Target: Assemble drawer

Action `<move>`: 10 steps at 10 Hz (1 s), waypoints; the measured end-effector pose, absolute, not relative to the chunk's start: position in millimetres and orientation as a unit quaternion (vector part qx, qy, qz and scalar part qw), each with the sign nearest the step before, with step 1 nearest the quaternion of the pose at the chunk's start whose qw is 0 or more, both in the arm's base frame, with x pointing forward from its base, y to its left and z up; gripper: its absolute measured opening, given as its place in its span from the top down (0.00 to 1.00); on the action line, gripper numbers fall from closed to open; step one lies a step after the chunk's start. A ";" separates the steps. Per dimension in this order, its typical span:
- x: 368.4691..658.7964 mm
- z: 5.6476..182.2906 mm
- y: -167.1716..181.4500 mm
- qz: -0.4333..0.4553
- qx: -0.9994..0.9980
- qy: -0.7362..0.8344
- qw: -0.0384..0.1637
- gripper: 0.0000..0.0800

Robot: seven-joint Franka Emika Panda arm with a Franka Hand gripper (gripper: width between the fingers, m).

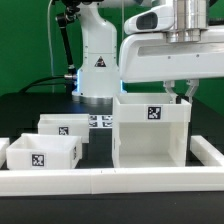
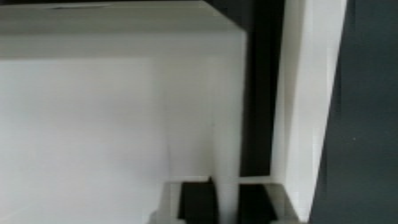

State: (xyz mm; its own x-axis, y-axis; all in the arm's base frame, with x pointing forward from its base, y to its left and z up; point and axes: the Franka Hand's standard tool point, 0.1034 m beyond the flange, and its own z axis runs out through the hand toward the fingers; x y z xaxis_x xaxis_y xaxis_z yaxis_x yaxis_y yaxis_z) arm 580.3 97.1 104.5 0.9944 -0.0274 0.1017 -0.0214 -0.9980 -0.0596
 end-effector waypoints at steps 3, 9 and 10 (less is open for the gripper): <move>580.1 104.5 99.4 -0.049 -0.996 0.072 0.037 0.95; 586.2 104.6 103.0 -0.045 -0.941 0.331 0.061 0.95; 587.1 105.2 102.9 -0.046 -0.935 0.346 0.064 0.95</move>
Offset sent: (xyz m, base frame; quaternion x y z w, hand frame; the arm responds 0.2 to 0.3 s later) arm -0.0185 -0.0077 -0.0147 -0.0027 -0.0310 0.2785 0.9599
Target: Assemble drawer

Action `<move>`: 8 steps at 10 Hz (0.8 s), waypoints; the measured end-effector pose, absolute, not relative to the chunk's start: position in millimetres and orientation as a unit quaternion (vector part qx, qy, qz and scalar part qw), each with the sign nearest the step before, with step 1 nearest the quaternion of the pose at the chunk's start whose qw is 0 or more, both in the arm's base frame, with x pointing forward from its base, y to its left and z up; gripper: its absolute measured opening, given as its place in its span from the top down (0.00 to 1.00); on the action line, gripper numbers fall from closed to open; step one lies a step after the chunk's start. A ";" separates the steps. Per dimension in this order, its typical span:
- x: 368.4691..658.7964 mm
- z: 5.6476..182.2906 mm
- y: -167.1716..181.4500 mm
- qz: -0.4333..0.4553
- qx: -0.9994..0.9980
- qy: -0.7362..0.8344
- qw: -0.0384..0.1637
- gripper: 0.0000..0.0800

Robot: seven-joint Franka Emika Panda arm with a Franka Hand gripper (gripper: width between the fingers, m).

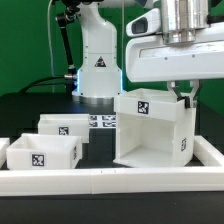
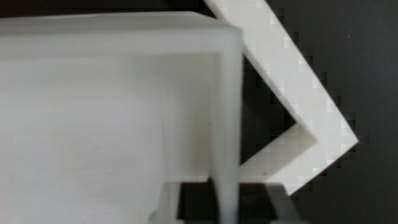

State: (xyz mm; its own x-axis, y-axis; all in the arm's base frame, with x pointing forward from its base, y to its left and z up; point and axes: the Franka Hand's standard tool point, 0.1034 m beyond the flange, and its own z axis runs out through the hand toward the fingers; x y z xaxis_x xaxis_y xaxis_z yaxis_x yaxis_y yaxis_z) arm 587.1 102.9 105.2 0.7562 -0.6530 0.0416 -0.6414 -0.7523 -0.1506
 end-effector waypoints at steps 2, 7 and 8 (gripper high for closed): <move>587.7 107.2 106.3 -0.042 -0.913 0.399 0.073 0.95; 593.6 105.1 96.7 -0.019 -0.839 0.537 0.091 0.95; 600.5 104.7 93.9 -0.012 -0.812 0.576 0.098 0.95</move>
Offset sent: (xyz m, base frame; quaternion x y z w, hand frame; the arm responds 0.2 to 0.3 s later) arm 0.0000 0.0000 0.0000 0.0000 0.0000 0.1938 0.9810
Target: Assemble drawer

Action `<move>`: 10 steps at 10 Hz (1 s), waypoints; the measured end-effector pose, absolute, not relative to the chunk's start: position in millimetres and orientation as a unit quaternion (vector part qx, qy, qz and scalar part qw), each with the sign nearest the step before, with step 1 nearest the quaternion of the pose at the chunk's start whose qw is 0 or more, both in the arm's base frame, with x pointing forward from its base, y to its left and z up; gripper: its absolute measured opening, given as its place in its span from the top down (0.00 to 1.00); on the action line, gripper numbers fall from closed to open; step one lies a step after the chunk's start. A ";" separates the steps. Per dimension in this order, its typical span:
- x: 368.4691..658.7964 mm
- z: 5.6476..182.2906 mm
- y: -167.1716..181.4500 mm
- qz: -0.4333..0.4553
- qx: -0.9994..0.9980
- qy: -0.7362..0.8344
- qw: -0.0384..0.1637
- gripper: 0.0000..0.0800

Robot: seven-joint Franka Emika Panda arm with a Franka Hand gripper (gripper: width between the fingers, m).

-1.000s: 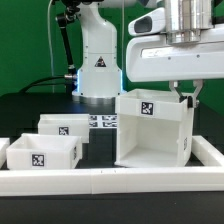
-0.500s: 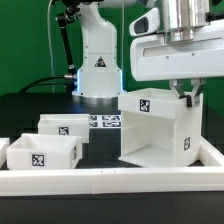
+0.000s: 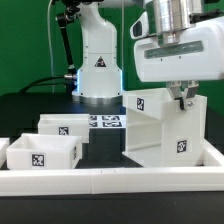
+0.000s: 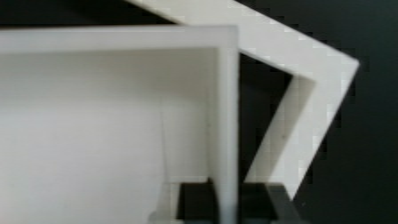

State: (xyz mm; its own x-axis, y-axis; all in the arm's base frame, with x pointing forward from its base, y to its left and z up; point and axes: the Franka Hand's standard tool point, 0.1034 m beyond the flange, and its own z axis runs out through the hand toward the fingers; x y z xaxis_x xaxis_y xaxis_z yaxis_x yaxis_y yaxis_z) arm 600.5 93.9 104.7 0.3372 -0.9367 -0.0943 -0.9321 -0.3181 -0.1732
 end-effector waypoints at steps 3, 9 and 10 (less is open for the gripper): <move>613.3 104.9 89.0 0.007 -0.751 0.651 0.111 0.95; 648.9 104.5 94.2 0.030 -0.728 0.676 0.111 0.95; 648.0 104.5 94.1 0.031 -0.729 0.675 0.110 0.95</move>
Offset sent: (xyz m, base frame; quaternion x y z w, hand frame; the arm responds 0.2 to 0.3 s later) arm 0.0317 -0.0055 -0.0088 -0.0087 0.0002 0.2294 0.9733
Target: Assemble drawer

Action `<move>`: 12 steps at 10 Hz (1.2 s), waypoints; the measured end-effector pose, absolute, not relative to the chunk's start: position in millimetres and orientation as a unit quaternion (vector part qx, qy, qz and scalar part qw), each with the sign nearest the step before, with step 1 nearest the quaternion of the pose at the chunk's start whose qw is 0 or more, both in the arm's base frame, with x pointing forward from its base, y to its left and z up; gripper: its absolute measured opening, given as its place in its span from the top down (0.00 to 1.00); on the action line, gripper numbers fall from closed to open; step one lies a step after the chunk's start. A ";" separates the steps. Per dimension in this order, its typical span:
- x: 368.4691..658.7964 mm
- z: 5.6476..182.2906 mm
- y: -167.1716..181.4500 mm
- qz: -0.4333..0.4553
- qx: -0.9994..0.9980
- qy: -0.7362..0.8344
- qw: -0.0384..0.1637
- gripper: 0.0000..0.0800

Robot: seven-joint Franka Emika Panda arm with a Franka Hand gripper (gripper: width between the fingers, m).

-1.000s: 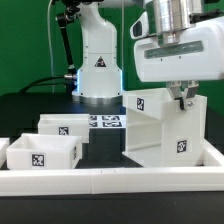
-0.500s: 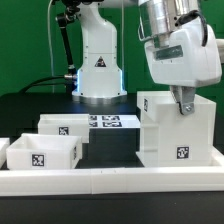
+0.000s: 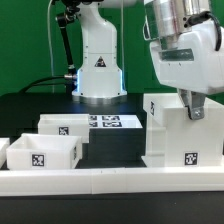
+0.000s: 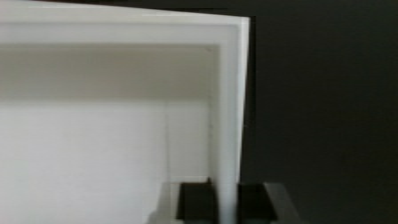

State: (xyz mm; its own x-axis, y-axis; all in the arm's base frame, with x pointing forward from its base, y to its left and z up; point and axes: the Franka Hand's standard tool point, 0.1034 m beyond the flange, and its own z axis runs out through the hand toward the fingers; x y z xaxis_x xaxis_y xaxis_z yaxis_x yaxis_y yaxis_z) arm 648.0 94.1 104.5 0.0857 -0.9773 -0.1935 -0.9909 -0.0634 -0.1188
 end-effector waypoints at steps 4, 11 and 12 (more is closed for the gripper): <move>634.5 105.4 91.8 0.031 -0.779 0.616 0.114 0.43; 602.5 144.3 73.2 0.039 -0.895 0.427 0.122 0.19; 602.5 143.0 73.0 0.038 -0.898 0.421 0.121 0.19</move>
Offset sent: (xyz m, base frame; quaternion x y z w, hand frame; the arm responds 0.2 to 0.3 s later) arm -0.0516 0.0075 0.0069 -0.0166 -0.0907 -0.1430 0.9854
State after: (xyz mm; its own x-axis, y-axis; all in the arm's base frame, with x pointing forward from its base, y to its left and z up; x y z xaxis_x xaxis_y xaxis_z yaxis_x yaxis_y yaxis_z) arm 602.5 73.0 143.0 0.6420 -0.7474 -0.1709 -0.7660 -0.6155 -0.1857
